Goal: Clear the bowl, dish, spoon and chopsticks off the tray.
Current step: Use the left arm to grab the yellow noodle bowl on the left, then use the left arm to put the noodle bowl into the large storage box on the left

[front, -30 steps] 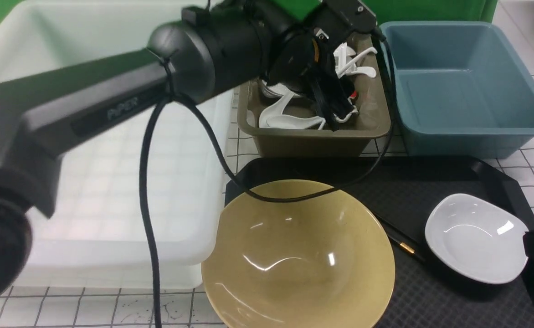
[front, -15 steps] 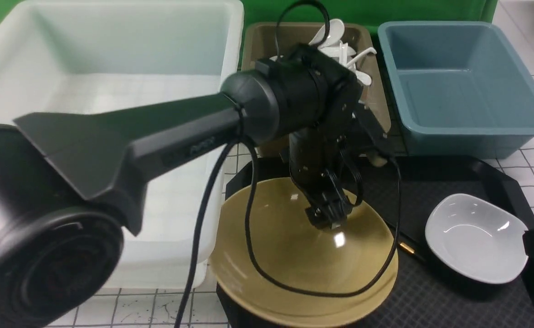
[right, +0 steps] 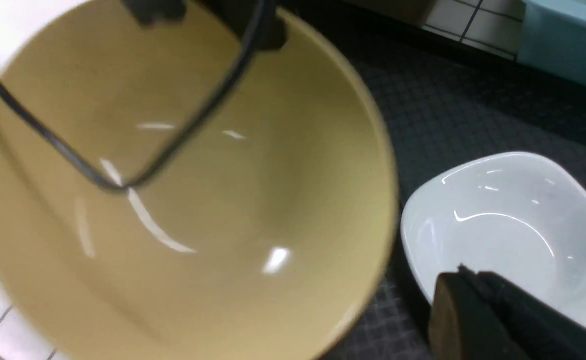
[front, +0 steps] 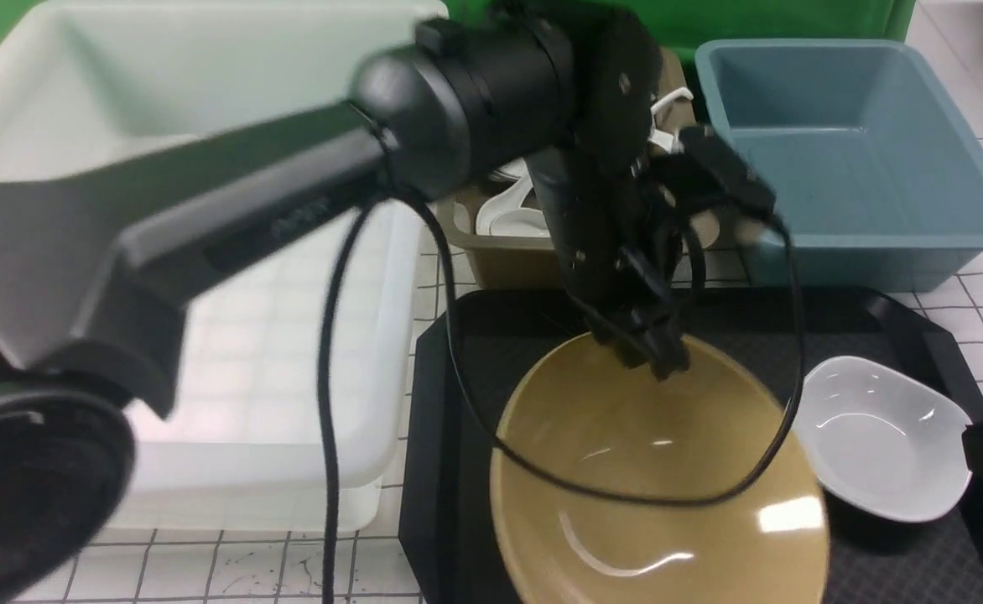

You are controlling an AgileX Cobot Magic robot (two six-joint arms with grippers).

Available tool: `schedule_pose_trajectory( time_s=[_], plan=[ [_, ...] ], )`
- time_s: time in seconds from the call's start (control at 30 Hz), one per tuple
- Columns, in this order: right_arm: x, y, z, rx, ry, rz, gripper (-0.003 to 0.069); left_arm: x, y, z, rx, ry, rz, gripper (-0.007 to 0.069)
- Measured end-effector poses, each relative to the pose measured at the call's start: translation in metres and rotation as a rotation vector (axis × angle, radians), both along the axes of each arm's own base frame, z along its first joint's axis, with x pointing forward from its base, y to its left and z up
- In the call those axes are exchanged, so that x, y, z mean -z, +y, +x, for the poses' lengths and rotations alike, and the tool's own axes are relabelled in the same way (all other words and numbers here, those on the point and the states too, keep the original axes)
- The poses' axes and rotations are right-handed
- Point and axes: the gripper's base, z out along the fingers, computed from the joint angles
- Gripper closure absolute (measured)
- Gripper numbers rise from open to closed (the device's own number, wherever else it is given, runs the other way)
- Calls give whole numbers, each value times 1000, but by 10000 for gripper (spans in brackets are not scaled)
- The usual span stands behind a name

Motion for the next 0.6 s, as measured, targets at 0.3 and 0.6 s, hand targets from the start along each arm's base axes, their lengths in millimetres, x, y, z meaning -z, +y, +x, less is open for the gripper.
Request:
schedule_pose_trajectory(
  time_s=[0.3, 0.6],
  plan=[
    [1, 0, -1, -5, 11, -1, 610, -43, 50, 30, -211, 83, -289, 615],
    [1, 0, -1, -5, 11, -1, 610, -125, 150, 31, -400, -50, -464, 615]
  ],
)
